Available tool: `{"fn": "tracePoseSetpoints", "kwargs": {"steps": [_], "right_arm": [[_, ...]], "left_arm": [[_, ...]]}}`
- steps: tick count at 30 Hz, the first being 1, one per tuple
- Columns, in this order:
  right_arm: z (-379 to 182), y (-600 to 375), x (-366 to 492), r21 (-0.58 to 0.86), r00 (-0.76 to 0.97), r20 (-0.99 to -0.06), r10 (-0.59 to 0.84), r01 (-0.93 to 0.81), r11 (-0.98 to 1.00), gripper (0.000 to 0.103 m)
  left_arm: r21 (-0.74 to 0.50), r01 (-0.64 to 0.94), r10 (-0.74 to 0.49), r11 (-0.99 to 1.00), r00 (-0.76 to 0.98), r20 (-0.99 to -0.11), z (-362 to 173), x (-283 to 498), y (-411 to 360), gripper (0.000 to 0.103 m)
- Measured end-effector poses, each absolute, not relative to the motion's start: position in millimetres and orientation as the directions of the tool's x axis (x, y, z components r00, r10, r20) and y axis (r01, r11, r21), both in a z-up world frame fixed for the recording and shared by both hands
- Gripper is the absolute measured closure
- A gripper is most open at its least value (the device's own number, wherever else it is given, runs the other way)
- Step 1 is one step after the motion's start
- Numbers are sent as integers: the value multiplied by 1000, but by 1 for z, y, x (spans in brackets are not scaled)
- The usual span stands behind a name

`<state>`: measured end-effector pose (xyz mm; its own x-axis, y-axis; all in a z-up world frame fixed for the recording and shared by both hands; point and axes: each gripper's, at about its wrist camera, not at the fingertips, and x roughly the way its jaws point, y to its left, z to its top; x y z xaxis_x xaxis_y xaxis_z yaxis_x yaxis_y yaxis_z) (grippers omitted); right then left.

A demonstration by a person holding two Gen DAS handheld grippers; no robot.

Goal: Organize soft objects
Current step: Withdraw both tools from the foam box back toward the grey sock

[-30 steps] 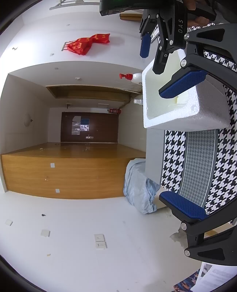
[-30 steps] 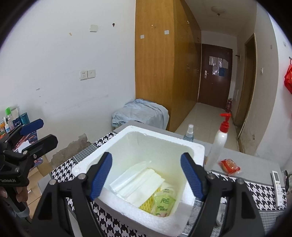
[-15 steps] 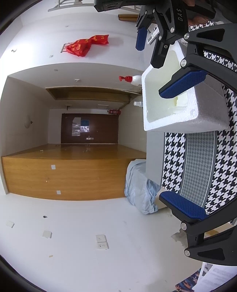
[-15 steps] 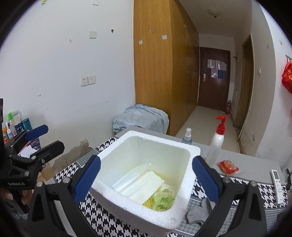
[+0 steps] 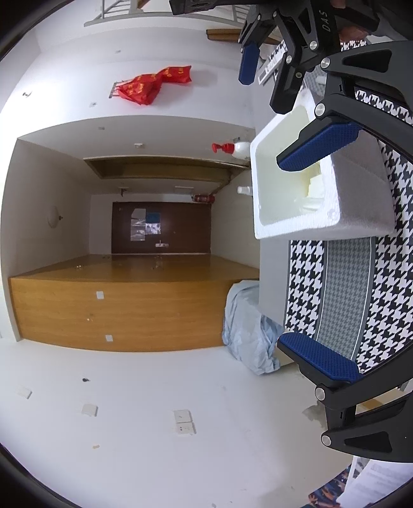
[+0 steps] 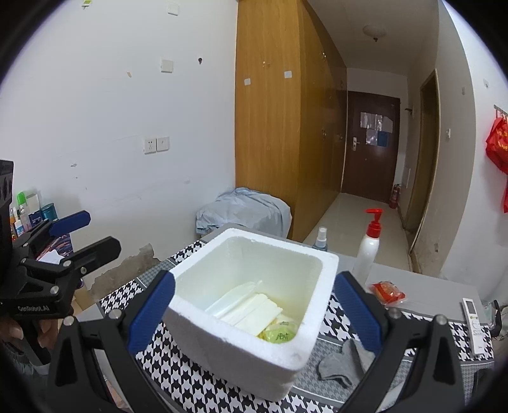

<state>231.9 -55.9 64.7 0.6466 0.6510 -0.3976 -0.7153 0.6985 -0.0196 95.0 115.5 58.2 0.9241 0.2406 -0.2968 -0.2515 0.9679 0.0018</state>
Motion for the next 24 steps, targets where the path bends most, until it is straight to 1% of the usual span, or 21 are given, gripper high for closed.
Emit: {"fn": "tracePoseSetpoints", "kwargs": {"steps": [10, 24], "right_arm": [[66, -77, 210, -7, 660, -373, 653, -705, 709, 1], [55, -104, 186, -8, 685, -369, 628, -678, 735, 1]], "left_arm": [[-6, -226, 215, 974, 935, -280, 64, 78, 99, 1], [-16, -178, 167, 984, 947, -273, 61, 63, 78, 1]]}}
